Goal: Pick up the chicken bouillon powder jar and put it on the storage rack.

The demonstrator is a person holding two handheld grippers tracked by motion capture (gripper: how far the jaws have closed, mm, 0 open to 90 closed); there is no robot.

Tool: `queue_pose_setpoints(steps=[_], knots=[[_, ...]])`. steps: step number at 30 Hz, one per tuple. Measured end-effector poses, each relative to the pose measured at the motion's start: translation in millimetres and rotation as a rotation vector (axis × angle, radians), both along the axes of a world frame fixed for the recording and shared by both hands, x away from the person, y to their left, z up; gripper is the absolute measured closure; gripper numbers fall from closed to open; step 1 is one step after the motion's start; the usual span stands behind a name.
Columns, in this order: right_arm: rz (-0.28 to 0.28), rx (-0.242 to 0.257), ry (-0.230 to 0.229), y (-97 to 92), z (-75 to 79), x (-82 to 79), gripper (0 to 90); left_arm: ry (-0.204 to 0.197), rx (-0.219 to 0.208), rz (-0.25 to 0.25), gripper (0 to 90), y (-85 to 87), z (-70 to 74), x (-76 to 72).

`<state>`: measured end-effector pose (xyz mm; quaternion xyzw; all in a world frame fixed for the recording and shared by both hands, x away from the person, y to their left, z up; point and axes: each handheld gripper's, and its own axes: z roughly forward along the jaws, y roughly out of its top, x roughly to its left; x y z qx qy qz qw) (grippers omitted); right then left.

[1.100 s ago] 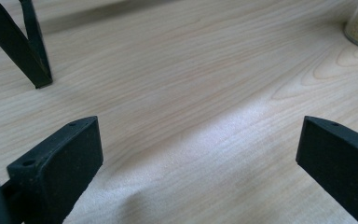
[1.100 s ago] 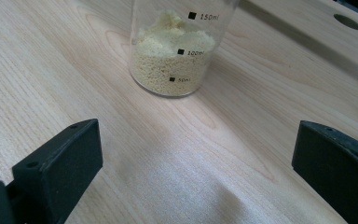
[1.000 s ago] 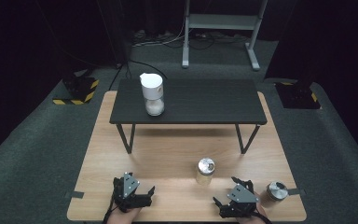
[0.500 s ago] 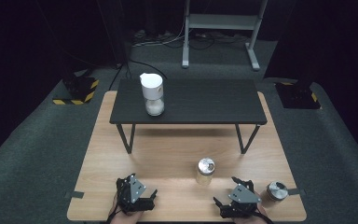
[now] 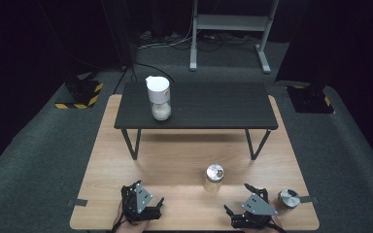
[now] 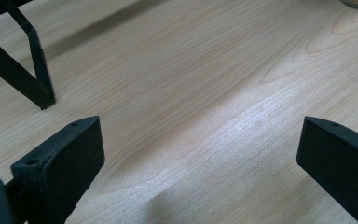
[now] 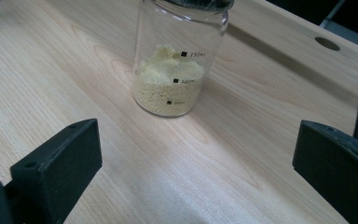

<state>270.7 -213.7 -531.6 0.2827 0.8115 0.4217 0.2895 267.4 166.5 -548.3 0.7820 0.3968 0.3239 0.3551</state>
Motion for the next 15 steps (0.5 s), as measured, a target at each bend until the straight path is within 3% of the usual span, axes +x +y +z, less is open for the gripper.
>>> queue_pose_setpoints(steps=[15], knots=[[0.021,0.051,-0.015,12.5,16.0,2.6,0.3,0.007,-0.015,-0.001,1.0,1.5,0.2,0.8]])
